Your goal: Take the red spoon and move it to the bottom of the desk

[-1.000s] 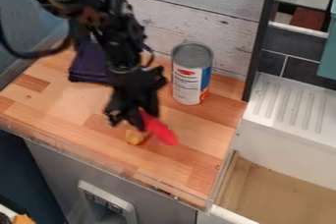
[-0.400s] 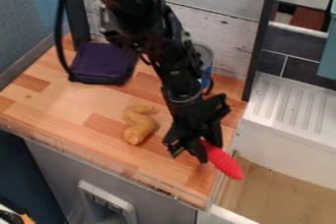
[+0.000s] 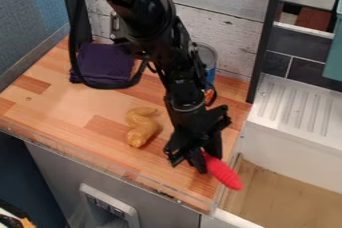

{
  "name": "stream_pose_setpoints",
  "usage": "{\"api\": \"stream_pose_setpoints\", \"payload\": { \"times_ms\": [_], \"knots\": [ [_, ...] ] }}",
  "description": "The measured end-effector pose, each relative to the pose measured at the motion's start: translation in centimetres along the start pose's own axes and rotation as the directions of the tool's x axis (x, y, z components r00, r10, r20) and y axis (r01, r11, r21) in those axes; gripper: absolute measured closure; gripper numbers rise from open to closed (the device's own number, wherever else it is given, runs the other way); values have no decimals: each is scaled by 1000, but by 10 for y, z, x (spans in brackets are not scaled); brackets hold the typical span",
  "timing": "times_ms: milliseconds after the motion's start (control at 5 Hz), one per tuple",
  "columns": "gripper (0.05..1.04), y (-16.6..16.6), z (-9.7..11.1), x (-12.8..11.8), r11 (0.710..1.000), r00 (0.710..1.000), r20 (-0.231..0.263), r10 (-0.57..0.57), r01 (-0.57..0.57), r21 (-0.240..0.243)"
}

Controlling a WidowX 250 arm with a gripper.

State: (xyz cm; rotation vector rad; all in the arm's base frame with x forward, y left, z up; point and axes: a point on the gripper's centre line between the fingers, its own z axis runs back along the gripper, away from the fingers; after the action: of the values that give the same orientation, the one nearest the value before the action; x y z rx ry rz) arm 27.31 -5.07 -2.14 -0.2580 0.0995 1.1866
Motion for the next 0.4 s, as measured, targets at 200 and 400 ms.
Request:
{"api": "stream_pose_setpoints", "payload": {
  "times_ms": [200,400],
  "knots": [
    [733,5,4,15,998,999,-15,51,-51,-23],
    [733,11,8,27,996,996,-25,82,-83,-26]
  ]
}}
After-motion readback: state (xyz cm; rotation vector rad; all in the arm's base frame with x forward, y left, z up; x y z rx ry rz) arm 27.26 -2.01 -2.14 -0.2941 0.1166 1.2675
